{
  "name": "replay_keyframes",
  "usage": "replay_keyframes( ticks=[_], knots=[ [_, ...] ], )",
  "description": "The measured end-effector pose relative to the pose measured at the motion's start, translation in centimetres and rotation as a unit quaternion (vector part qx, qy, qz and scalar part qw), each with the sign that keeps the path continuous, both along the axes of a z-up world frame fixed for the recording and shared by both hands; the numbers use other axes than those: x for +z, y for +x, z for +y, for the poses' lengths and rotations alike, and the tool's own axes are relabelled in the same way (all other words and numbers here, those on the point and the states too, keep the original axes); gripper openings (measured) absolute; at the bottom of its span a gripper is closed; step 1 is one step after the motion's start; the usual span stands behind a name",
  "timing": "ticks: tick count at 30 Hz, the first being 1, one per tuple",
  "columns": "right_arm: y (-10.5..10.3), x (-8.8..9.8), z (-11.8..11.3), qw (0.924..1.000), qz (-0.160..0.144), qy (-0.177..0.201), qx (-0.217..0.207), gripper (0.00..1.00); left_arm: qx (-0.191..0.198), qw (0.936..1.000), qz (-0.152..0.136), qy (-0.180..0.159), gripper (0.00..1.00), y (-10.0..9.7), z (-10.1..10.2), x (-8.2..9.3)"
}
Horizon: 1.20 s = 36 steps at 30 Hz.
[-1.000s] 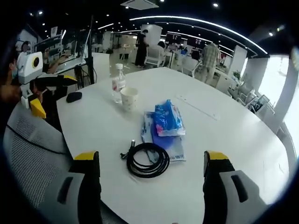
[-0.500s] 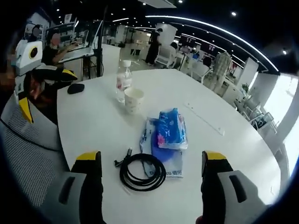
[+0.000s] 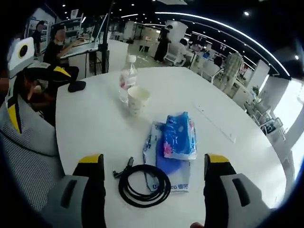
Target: Arrange the tabletop items into an orderly group along one side of the table until the central work area is clear of visible clutter.
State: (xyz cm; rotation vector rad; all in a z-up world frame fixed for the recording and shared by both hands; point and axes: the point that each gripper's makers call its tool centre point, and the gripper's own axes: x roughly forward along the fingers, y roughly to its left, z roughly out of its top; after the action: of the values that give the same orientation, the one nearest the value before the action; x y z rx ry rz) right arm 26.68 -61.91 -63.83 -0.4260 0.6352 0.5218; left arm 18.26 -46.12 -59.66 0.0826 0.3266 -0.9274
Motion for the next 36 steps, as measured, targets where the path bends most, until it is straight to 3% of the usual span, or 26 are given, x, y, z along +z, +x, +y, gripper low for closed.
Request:
replay_keyframes(
  ticks=[1, 4, 15, 23, 29, 32, 36],
  knots=[
    [0.4, 0.2, 0.3, 0.9983, 0.019, 0.049, -0.027, 0.86, 0.002, 1.0000, 0.000, -0.003, 0.92, 0.0, 0.0, 0.1],
    [1.6, 0.5, -0.2, 0.9955, 0.026, 0.075, -0.051, 0.86, 0.010, 0.9999, 0.004, -0.004, 0.96, 0.3, 0.3, 0.0],
    [5.4, 0.7, -1.6, 0.9977, 0.015, 0.046, -0.047, 0.79, 0.018, 0.9997, 0.015, 0.000, 0.99, 0.4, 0.4, -0.4],
    [7.2, -0.1, -2.4, 0.9989, 0.021, 0.014, -0.039, 0.73, 0.014, 0.9999, 0.007, 0.001, 0.93, 0.4, 0.4, -0.2],
    [8.0, -0.9, -2.0, 0.9983, 0.037, 0.025, -0.037, 0.69, 0.017, 0.9998, 0.005, -0.002, 0.94, 0.5, 0.4, 0.0],
    [8.5, -1.4, -2.1, 0.9978, 0.048, 0.028, -0.036, 0.59, 0.019, 0.9998, 0.010, 0.002, 0.96, 0.6, 0.5, -0.2],
    [9.2, -1.6, -2.3, 0.9977, 0.045, 0.032, -0.040, 0.58, 0.021, 0.9997, 0.015, -0.005, 0.99, 0.7, 0.4, -0.2]
  ],
)
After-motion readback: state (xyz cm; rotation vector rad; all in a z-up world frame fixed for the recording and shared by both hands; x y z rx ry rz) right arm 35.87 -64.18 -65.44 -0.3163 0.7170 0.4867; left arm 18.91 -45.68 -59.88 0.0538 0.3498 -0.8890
